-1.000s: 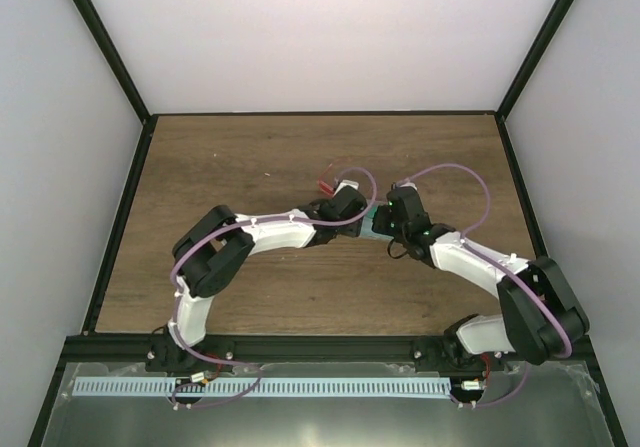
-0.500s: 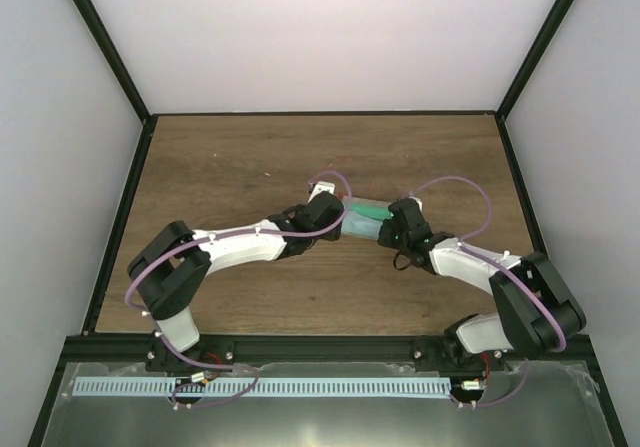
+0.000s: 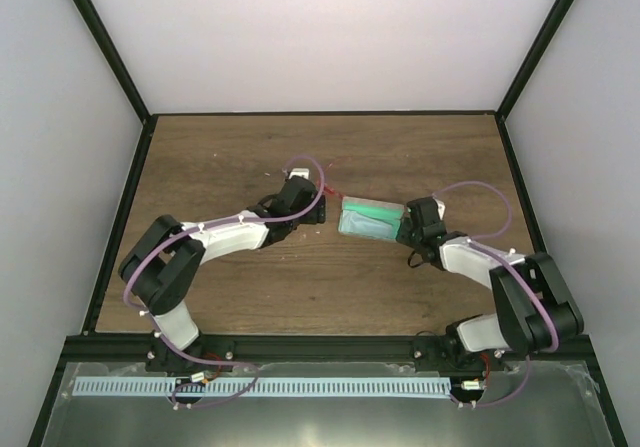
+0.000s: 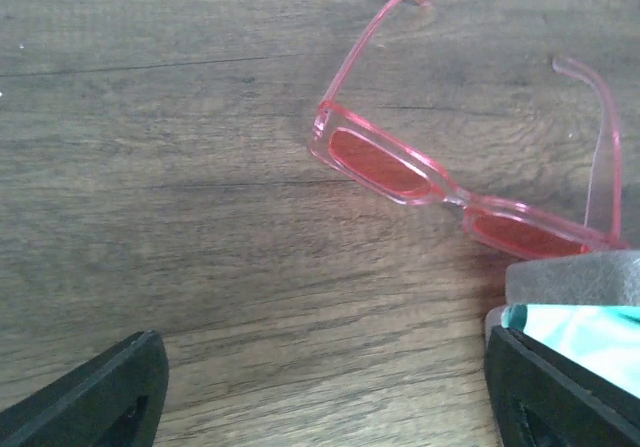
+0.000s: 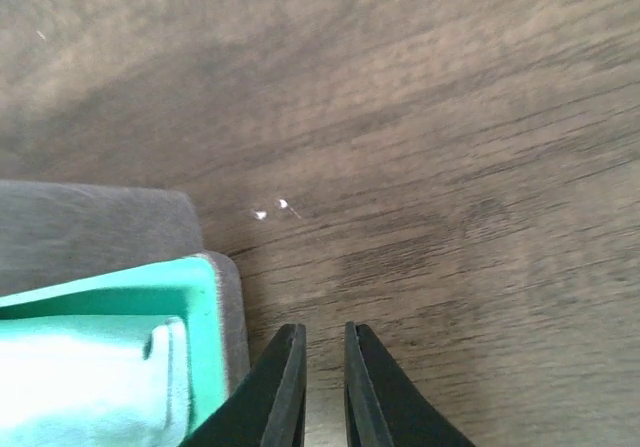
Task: Organize the sunglasses
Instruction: Adjust the glasses cleaning cloth in the sunglasses case, then adjust the sunglasses case at the center of the board.
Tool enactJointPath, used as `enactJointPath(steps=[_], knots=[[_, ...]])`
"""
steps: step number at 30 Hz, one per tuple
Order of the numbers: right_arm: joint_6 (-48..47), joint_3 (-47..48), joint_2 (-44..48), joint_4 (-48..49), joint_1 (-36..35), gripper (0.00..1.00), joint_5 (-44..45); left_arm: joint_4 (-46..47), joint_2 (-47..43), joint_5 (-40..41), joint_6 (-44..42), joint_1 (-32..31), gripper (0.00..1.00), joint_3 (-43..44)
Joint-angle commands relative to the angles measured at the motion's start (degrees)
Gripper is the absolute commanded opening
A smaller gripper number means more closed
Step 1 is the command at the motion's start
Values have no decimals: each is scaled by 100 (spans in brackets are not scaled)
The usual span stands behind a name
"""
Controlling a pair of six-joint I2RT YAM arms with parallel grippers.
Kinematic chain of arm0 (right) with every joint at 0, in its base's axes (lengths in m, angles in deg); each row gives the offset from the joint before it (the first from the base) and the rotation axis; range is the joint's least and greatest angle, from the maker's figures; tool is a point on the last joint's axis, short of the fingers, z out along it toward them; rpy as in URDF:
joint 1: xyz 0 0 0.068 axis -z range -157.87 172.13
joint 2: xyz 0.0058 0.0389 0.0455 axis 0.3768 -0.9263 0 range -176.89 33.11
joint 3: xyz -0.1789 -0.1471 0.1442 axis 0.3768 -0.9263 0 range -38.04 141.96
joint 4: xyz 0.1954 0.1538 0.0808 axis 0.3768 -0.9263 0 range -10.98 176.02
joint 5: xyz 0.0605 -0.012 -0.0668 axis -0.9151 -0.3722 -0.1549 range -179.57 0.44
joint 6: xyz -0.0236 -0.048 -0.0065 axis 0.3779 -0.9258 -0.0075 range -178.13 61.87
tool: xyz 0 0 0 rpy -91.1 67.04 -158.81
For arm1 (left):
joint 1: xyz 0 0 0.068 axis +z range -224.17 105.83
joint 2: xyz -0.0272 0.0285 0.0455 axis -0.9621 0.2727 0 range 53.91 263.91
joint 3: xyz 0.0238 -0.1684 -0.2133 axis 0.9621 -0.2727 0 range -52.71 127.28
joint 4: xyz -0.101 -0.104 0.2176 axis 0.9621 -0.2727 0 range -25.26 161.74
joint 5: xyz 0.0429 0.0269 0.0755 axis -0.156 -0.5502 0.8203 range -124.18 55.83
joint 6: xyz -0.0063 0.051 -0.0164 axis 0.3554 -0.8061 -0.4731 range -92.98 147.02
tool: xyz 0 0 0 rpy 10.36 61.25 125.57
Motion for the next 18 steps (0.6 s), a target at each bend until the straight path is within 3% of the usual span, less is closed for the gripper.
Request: enactJointPath(steps=[1, 4, 8, 16, 18], knots=[[65, -90, 822, -66, 75, 14, 241, 646, -81, -352, -66, 165, 93, -231], [-203, -232, 1340, 238, 60, 24, -263, 899, -69, -581, -74, 349, 97, -321], [-343, 31, 808, 224, 67, 34, -457, 1112, -23, -702, -139, 495, 97, -311], [-403, 60, -294, 671, 40, 35, -315, 1503, 153, -943, -127, 570, 97, -463], [-391, 54, -418, 753, 39, 31, -289, 1486, 190, -959, -110, 574, 97, -484]])
